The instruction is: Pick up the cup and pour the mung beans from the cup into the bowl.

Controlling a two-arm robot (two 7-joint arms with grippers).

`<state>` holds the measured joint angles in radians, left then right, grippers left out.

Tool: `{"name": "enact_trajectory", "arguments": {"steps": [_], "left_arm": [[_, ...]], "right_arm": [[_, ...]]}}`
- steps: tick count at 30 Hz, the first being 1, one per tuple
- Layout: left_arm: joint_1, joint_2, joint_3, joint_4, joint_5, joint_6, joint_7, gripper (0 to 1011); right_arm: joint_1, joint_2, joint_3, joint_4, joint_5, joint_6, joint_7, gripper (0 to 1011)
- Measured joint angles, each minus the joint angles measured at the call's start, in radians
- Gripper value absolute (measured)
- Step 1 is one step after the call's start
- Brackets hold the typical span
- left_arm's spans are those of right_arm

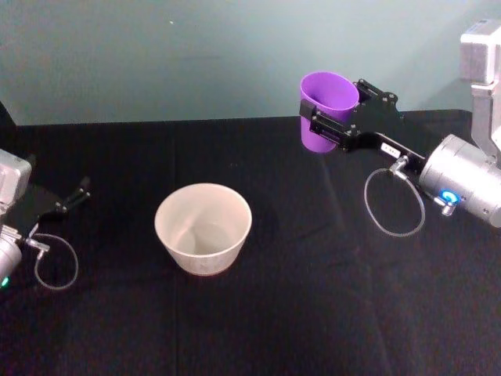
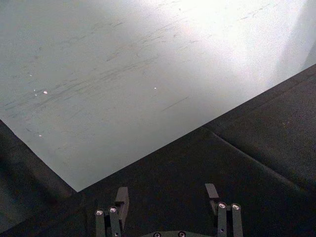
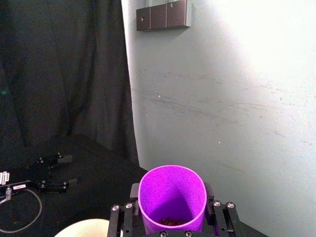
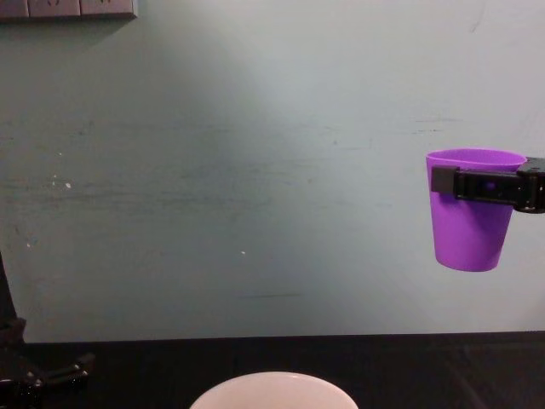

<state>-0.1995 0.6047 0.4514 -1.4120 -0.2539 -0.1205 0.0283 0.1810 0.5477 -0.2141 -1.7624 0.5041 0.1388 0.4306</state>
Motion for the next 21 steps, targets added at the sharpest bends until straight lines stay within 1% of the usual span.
{"name": "enact_trajectory", "arguments": {"steps": [21], "left_arm": [[0.0,0.0,0.0,0.0,0.0,0.0,0.0,1000]], "right_arm": [[0.0,0.0,0.0,0.0,0.0,0.0,0.0,732]]}}
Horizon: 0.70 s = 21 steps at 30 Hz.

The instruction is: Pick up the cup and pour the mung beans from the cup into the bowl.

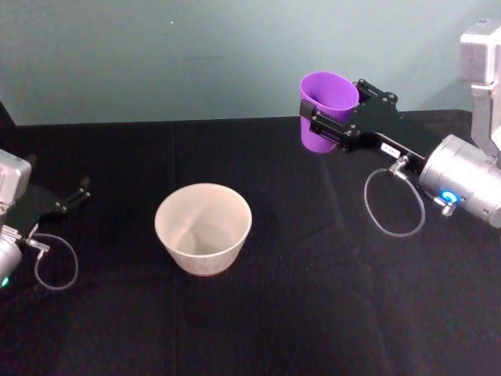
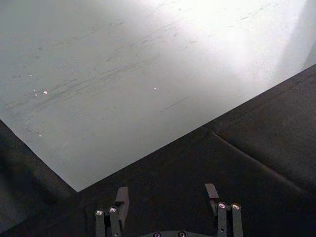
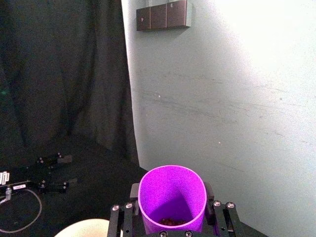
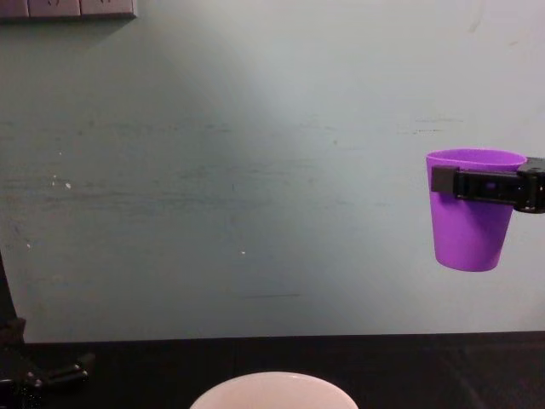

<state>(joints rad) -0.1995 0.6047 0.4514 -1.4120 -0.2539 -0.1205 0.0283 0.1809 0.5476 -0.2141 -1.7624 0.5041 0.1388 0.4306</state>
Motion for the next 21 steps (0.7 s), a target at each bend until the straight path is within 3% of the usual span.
{"name": "enact_trajectory", "arguments": {"steps": [21], "left_arm": [[0.0,0.0,0.0,0.0,0.0,0.0,0.0,1000]], "right_arm": [[0.0,0.0,0.0,0.0,0.0,0.0,0.0,731]]}}
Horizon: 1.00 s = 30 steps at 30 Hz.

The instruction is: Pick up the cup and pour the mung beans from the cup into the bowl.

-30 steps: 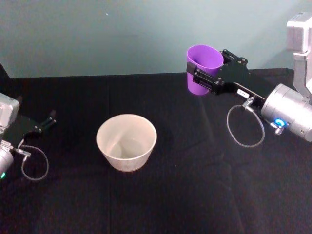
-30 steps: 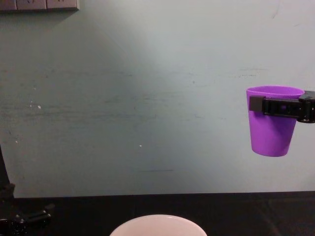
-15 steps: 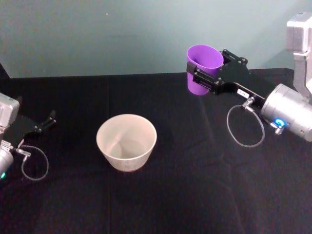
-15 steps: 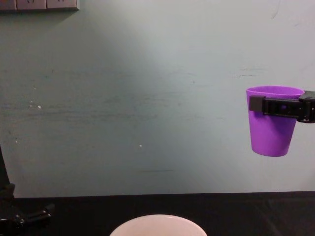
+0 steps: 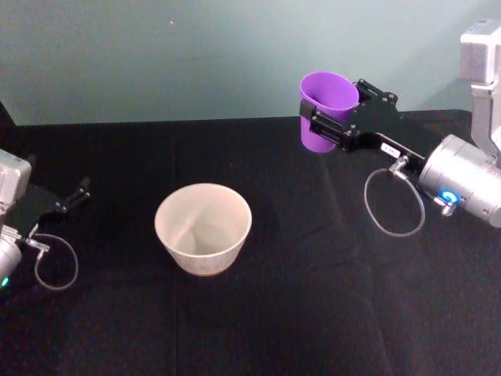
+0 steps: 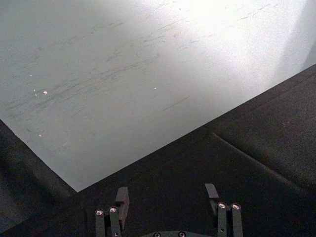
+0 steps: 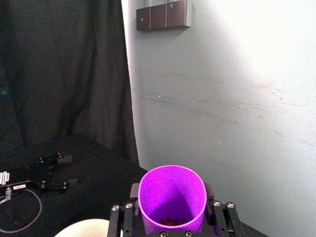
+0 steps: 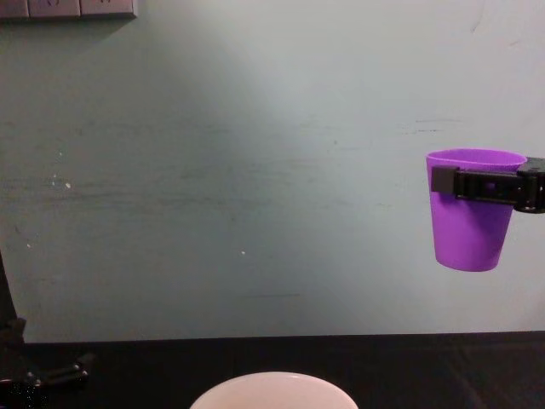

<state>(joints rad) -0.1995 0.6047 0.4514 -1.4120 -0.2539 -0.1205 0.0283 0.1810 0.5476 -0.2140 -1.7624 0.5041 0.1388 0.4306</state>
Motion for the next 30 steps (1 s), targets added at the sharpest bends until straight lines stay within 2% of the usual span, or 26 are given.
{"name": "enact_trajectory", "arguments": {"steps": [30], "left_arm": [[0.0,0.0,0.0,0.0,0.0,0.0,0.0,1000]], "right_arm": [[0.0,0.0,0.0,0.0,0.0,0.0,0.0,732]]}}
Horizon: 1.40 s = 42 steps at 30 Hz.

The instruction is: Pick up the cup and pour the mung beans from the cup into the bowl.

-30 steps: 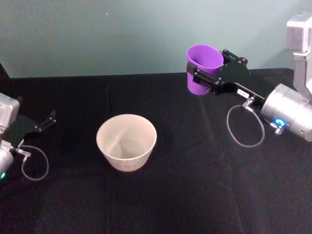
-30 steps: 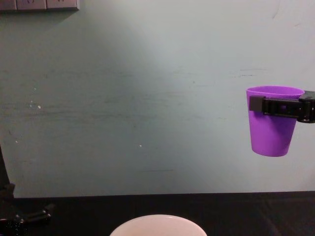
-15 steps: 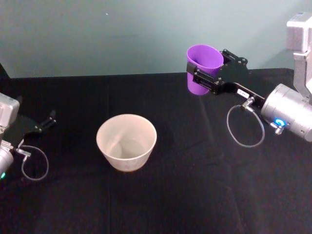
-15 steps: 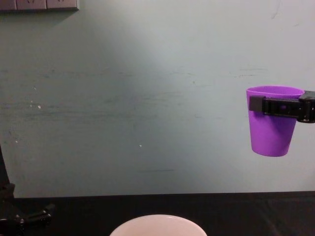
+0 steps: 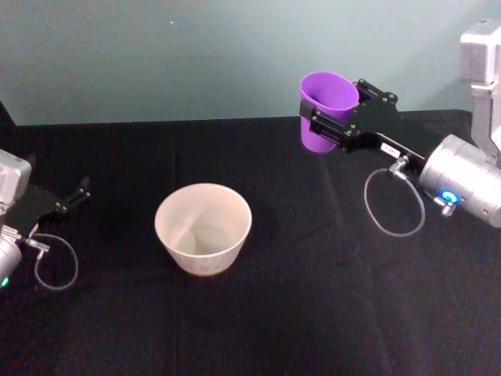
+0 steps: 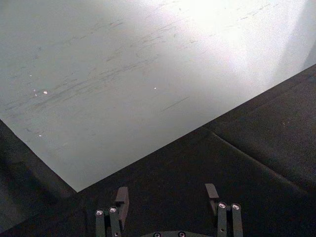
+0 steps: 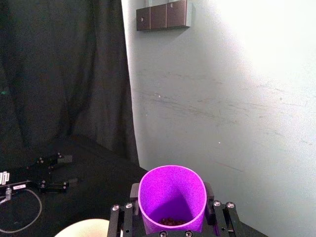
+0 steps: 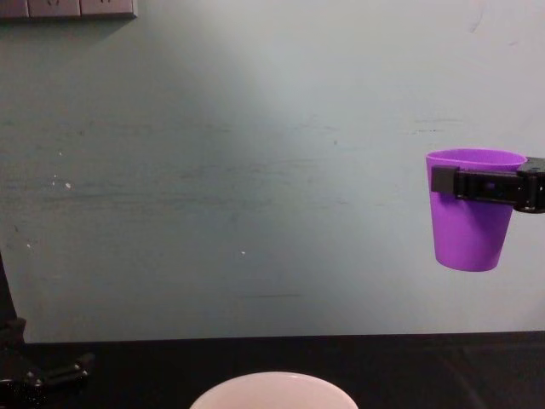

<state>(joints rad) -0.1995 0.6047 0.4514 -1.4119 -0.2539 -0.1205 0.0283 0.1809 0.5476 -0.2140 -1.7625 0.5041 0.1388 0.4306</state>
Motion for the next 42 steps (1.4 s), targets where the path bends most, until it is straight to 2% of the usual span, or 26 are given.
{"name": "enact_trajectory", "arguments": {"steps": [42], "left_arm": [[0.0,0.0,0.0,0.0,0.0,0.0,0.0,1000]], "right_arm": [[0.0,0.0,0.0,0.0,0.0,0.0,0.0,731]]}}
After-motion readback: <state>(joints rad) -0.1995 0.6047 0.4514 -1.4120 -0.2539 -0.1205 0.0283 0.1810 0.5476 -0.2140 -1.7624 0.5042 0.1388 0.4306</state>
